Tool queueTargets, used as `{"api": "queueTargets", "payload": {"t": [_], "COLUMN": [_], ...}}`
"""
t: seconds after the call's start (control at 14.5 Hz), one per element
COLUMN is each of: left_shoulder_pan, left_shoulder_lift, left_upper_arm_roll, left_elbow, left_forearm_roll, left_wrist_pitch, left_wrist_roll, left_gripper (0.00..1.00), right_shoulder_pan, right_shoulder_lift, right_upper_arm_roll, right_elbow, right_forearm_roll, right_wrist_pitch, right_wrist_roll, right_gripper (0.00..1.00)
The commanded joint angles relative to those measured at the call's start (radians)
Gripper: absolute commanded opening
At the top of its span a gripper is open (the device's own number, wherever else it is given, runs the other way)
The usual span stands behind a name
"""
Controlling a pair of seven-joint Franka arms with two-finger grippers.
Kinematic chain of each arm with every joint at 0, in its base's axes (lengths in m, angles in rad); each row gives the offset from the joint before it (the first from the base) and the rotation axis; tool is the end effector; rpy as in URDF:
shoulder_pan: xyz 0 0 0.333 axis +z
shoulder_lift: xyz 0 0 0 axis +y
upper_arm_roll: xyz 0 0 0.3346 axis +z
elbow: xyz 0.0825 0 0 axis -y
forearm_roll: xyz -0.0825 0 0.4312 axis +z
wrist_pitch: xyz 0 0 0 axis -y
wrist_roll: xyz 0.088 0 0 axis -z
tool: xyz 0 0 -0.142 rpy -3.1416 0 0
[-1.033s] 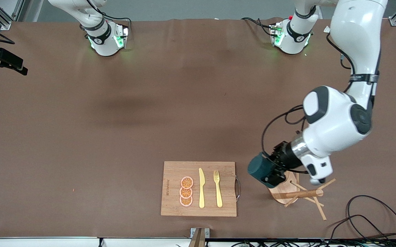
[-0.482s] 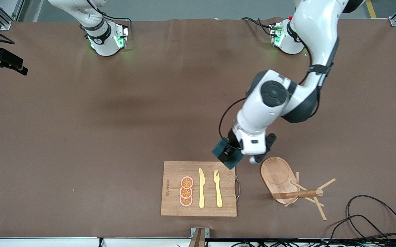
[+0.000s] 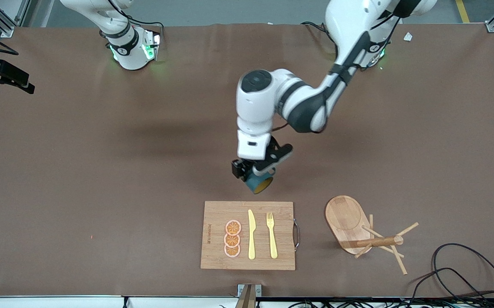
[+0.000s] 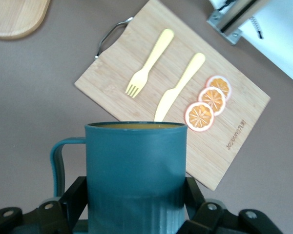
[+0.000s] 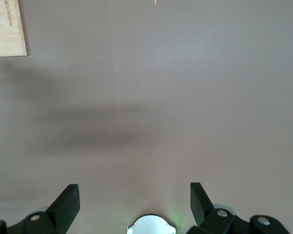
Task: Transfer cup from left to right arm and place
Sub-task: 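Lift the teal mug off the stand and carry it to mid-table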
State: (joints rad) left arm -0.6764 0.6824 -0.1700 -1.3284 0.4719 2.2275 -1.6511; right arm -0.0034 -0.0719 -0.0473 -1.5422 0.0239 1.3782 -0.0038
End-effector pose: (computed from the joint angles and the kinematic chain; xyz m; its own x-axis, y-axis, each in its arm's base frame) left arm 0.5843 -0.5753 0.3207 0.7642 0.5715 0.2990 0.5296 -0.8206 0.2147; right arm 0.5530 -0.0253 0.6485 0.9949 -0.0417 -0.0919 -0.0444 -0.9986 -0.0275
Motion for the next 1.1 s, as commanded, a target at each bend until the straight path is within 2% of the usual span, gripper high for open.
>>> {"api": "queueTargets", "payload": {"t": [0.0, 0.28, 0.41, 0.62, 0.83, 1.03], "left_shoulder_pan": [-0.116, -0.247, -0.311, -0.417, -0.501, -0.526], "left_shoulder_lift": [0.026, 0.081, 0.156, 0.259, 0.318, 0.345], "left_upper_arm_roll": [0.037, 0.037, 0.05, 0.101, 0.13, 0.129], "left_elbow": [0.011, 0.008, 0.011, 0.014, 0.015, 0.014], "left_forearm_roll": [0.201, 0.466, 0.661, 0.894, 1.037, 1.166], "left_wrist_pitch": [-0.011, -0.06, -0.136, -0.169, -0.218, -0.252], "left_wrist_roll": [-0.131, -0.272, -0.288, -0.477, -0.634, -0.648], "left_gripper": [0.69, 0.7, 0.7, 0.7, 0.7, 0.7], "right_shoulder_pan": [0.007, 0.007, 0.007, 0.007, 0.002, -0.009], "right_shoulder_lift": [-0.014, -0.014, -0.014, -0.014, -0.012, -0.003], "right_upper_arm_roll": [-0.003, -0.003, -0.003, -0.003, -0.006, -0.011], "right_elbow": [-0.012, -0.012, -0.012, -0.012, 0.0, 0.028], "right_forearm_roll": [0.008, 0.008, 0.008, 0.008, 0.011, 0.011], "right_wrist_pitch": [-0.002, -0.002, -0.002, -0.002, -0.002, 0.001], "right_wrist_roll": [0.005, 0.005, 0.005, 0.005, 0.007, 0.021], "right_gripper": [1.0, 1.0, 1.0, 1.0, 1.0, 1.0]}}
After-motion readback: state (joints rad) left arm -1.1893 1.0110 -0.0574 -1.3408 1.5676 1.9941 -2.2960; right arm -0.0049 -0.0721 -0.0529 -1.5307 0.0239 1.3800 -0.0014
